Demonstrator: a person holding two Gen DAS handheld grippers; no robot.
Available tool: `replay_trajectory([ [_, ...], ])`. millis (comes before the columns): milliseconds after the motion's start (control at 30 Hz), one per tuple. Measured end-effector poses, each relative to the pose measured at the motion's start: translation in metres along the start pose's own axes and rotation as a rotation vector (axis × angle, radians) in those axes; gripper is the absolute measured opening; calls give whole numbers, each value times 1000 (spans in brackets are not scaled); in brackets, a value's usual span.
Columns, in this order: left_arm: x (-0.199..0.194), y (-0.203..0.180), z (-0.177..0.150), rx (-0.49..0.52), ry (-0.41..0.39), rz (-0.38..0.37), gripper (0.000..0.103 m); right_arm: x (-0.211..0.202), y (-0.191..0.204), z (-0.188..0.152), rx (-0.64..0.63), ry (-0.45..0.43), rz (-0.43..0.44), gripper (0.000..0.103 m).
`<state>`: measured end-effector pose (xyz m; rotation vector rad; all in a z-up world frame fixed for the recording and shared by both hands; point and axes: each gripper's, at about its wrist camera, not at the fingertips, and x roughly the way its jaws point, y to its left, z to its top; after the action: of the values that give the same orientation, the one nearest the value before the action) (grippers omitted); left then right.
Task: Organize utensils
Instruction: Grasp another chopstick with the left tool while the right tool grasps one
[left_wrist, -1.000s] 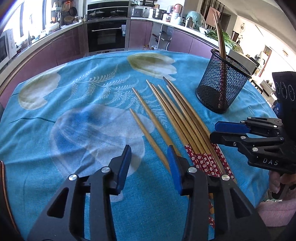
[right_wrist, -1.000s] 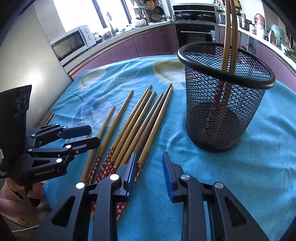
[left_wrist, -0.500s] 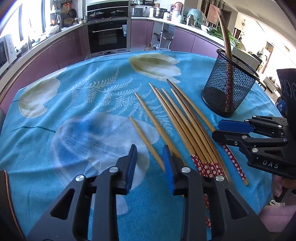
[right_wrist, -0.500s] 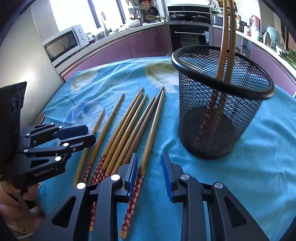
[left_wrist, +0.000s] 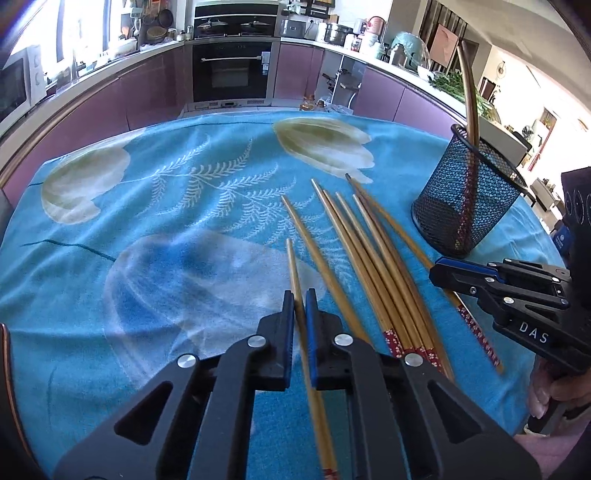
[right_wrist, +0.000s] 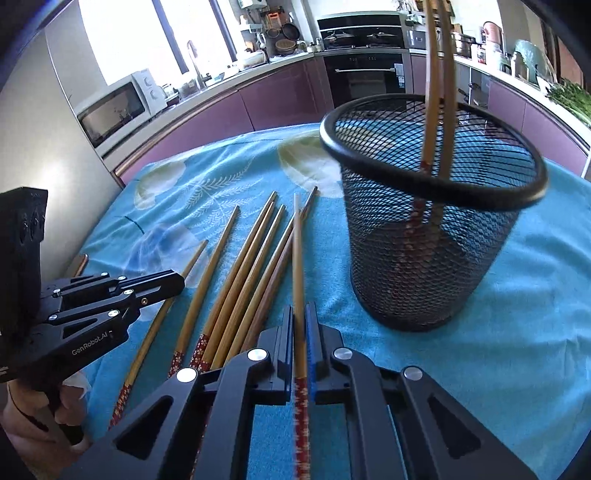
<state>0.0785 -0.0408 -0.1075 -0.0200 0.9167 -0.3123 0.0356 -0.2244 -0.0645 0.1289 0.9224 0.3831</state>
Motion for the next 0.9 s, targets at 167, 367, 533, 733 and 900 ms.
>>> replay_trajectory([
  [167,-12,-4,1,5,-23,-59,6,-10,8,-3,-56,4,52,6],
  [367,-4,-14,-2,51,13,-96,8,-2,12,-8,-88,66,61,6],
  [533,-16,-9,-10,73,-20,-58,38,0,9,-10,-93,80,44,10],
  [733,-12,-3,-20,100,33,-26,34,6,11,-4,-109,72,20,15],
  [900,-7,-11,-24,132,39,-21,18,9,11,-1,-119,72,13,9],
])
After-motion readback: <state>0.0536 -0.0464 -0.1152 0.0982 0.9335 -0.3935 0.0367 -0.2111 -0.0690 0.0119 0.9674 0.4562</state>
